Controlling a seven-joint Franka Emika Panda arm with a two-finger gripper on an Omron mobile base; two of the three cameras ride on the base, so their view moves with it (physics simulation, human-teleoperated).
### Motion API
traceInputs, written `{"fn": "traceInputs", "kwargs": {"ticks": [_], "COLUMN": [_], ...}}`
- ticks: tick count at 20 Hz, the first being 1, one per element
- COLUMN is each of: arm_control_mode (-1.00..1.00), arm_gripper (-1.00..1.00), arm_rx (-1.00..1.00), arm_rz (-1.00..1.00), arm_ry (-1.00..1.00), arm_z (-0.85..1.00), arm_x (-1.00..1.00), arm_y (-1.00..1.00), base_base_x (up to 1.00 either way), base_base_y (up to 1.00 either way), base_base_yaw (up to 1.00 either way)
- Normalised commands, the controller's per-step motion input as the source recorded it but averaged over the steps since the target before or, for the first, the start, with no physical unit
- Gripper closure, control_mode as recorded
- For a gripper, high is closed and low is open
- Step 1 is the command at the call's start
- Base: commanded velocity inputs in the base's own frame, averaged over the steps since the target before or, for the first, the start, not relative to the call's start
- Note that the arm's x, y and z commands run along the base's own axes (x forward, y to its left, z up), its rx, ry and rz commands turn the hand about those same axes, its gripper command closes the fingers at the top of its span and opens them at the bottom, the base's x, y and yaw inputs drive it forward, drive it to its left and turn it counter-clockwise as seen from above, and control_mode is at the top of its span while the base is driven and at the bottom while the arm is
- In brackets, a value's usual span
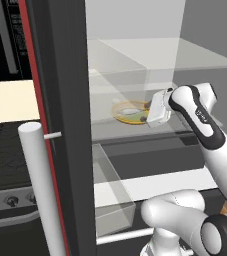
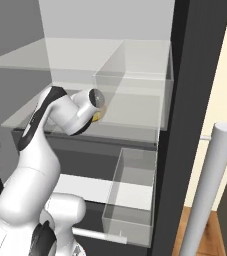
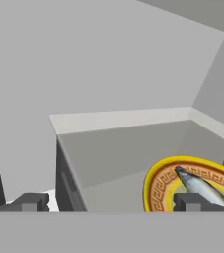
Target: Retrieve the fish from the fridge and place it on the saucepan with marinade on the stove.
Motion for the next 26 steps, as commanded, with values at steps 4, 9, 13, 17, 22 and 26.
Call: {"fn": "traceInputs", "kwargs": {"ticks": [4, 9, 13, 17, 22, 26], "arm_control_mode": [-1.0, -1.0, -1.0, -1.0, -1.0, -1.0], "arm_gripper": [-1.0, -1.0, -1.0, -1.0, -1.0, -1.0], "arm_rx": [0.0, 0.0, -0.02, -0.03, -0.04, -0.05], "arm_rz": [0.0, 0.0, 0.0, 0.0, 0.0, 0.0], "arm_ry": [0.0, 0.0, 0.0, 0.0, 0.0, 0.0], "arm_z": [0.0, -0.01, -0.06, -0.06, -0.09, -0.17], "arm_x": [0.1, 0.14, 0.15, 0.18, 0.17, 0.19], "arm_y": [0.0, 0.0, 0.0, 0.0, 0.0, 0.0], "base_base_x": [0.0, 0.0, 0.0, 0.0, 0.0, 0.0], "base_base_y": [0.0, 0.0, 0.0, 0.0, 0.0, 0.0], "base_base_yaw": [0.0, 0.0, 0.0, 0.0, 0.0, 0.0]}}
